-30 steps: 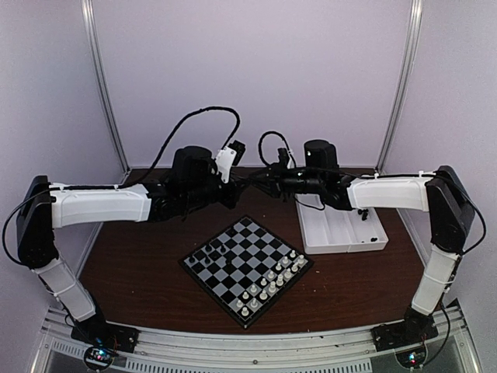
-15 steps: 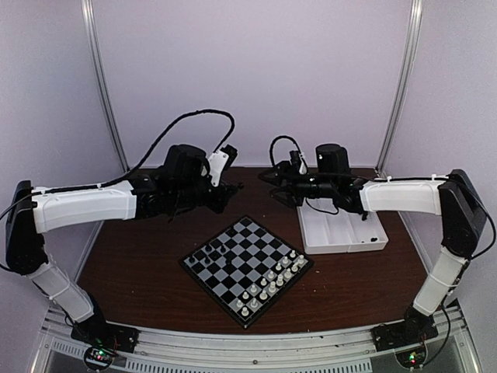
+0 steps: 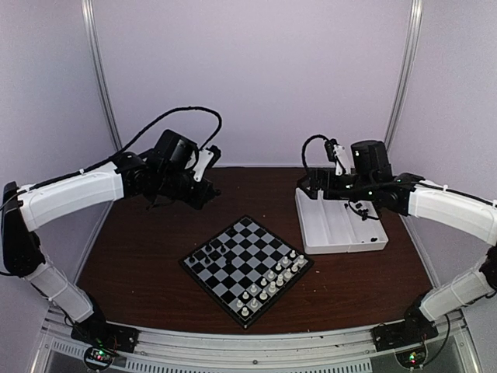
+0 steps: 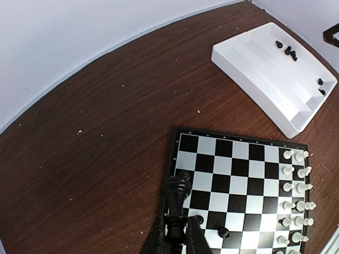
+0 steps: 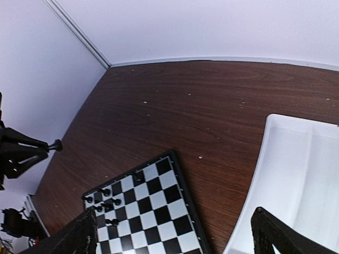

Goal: Set up the chess pieces on the board
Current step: Place the chess piece on the chessboard, then pick up the chess piece from the chessboard, then place the chess piece on the chessboard.

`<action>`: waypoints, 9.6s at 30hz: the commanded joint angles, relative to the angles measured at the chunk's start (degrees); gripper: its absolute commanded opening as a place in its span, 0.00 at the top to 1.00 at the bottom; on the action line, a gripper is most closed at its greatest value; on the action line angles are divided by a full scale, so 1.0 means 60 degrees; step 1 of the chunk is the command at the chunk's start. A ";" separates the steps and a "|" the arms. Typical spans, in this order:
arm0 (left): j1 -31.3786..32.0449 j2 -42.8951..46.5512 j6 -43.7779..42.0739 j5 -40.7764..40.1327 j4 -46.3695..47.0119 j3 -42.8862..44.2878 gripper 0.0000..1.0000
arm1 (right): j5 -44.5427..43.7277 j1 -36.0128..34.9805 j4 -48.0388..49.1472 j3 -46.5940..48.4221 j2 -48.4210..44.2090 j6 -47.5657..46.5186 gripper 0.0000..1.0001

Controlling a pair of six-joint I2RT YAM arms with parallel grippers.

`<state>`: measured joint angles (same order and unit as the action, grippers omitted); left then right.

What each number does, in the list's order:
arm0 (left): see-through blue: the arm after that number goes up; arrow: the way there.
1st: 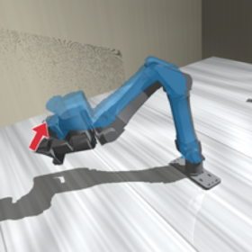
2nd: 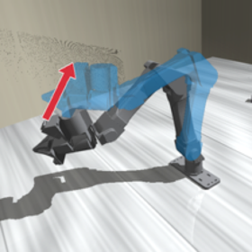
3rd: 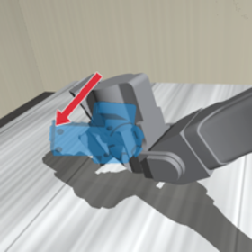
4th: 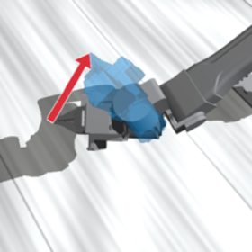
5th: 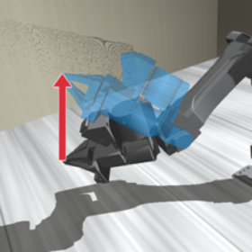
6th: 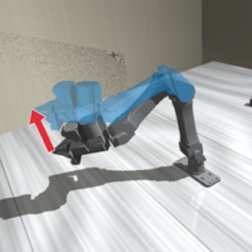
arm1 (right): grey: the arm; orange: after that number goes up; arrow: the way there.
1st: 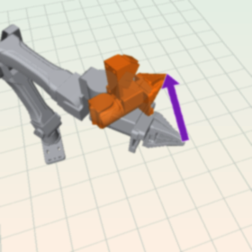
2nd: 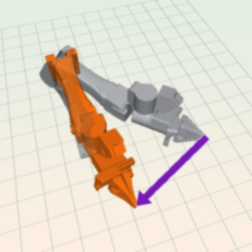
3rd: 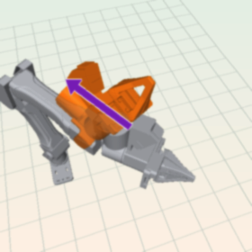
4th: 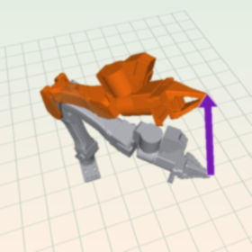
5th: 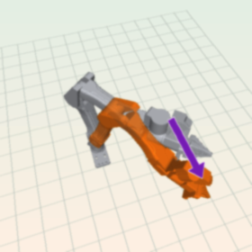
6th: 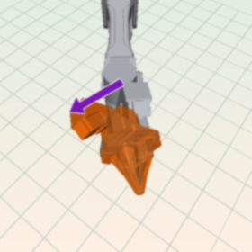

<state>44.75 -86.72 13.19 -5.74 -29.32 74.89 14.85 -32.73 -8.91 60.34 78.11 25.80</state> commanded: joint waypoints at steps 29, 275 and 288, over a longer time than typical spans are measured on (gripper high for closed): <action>-0.0603 -0.5626 -0.0102 0.1697 -0.7646 0.6778 1.00 | -0.3230 0.0121 0.1329 -0.2841 -0.1421 -0.3155 0.00; 0.0237 -0.7874 -0.0922 0.0239 -0.4336 0.8322 0.95 | -0.1683 0.0555 -0.2137 -0.0455 -0.0276 -0.2533 0.02; 0.0061 -0.8556 -0.1133 0.0211 -0.4167 0.8721 0.94 | -0.1657 0.0591 -0.2622 0.0069 -0.0345 -0.2643 0.02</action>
<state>45.74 -136.38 7.55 -5.06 -56.40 125.12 5.96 -29.54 -23.16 58.39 76.23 10.63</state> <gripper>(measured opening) 0.096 0.978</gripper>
